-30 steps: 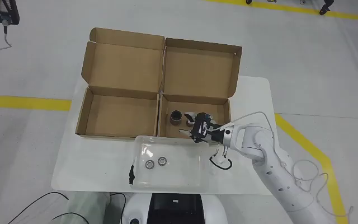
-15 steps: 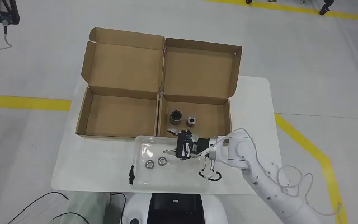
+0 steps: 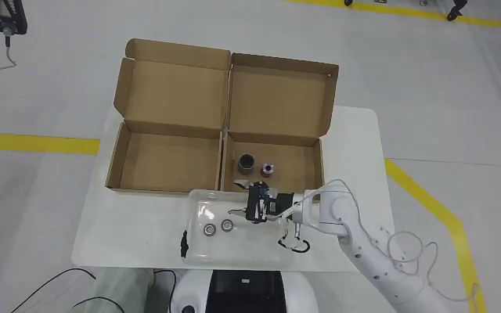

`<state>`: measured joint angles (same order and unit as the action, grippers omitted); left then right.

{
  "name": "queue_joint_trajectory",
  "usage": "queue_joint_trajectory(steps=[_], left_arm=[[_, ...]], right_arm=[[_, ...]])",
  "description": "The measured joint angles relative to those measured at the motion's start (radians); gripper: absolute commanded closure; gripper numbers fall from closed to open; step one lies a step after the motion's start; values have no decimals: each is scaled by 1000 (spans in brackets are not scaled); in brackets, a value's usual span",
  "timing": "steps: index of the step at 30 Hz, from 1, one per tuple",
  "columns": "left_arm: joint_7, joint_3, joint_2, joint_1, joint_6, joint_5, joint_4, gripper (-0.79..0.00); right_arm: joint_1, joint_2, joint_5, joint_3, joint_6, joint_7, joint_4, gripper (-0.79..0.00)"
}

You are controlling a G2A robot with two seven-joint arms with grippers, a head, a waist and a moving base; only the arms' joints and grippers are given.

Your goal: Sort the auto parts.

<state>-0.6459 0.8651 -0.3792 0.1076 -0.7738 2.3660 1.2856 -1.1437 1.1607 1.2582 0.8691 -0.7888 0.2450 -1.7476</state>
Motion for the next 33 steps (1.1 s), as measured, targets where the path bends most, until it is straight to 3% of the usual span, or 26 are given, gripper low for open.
queue_joint_trajectory(steps=[4,5,9,15,20,22,27,33], left_arm=[[0,0,0,0,0,0,0,-785],[0,0,0,0,0,0,0,-785],[0,0,0,0,0,0,0,-785],[0,0,0,0,0,0,0,-785],[0,0,0,0,0,0,0,-785],[0,0,0,0,0,0,0,-785],[0,0,0,0,0,0,0,-785],[0,0,0,0,0,0,0,-785]], right_arm=[[0,0,0,0,0,0,0,-456],[0,0,0,0,0,0,0,-533],[-8,1,19,-18,-4,3,-15,-643],[-11,6,91,-74,-19,3,-51,-699],[-40,8,154,-115,9,14,-55,-683],[-40,11,158,-130,5,3,-36,-637],[-12,23,201,-182,-30,-44,17,-610],[10,40,219,-224,9,-59,102,-539]])
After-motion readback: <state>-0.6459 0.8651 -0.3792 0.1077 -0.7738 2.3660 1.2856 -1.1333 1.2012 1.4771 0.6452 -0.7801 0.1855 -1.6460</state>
